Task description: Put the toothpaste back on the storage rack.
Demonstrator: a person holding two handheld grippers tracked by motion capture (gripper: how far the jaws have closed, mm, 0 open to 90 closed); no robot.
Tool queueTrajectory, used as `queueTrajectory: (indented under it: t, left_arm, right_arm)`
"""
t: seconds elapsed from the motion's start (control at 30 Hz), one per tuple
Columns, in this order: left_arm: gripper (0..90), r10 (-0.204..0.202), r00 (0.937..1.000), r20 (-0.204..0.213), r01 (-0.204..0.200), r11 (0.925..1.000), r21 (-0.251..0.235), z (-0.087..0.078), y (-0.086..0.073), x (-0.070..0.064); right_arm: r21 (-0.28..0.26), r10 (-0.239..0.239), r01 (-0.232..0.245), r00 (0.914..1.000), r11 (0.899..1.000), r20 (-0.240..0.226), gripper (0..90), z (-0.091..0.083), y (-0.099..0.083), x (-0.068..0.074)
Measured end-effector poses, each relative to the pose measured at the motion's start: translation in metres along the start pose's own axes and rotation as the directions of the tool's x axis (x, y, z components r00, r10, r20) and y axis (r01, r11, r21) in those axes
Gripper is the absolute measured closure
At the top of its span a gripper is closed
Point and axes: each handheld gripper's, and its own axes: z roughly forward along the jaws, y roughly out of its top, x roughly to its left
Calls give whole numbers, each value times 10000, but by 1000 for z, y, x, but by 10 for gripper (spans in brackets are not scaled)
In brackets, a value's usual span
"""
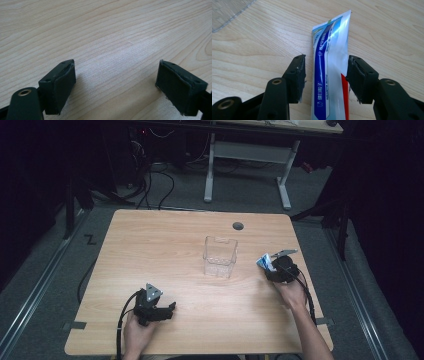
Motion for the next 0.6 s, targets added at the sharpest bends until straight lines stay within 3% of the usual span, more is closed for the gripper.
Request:
queueTrajectory:
  t: [0.37, 0.6]
  left_arm:
    - [161, 0, 10000, -1, 0, 10000, 0, 0, 0, 0]
    - [161, -8, 10000, 2, 8, 10000, -1, 0, 0, 0]
  right_arm:
    - [854, -304, 272, 9989, 9960, 362, 516, 16, 8, 0]
    - [1842, -583, 485, 9972, 9817, 478, 553, 28, 20, -3]
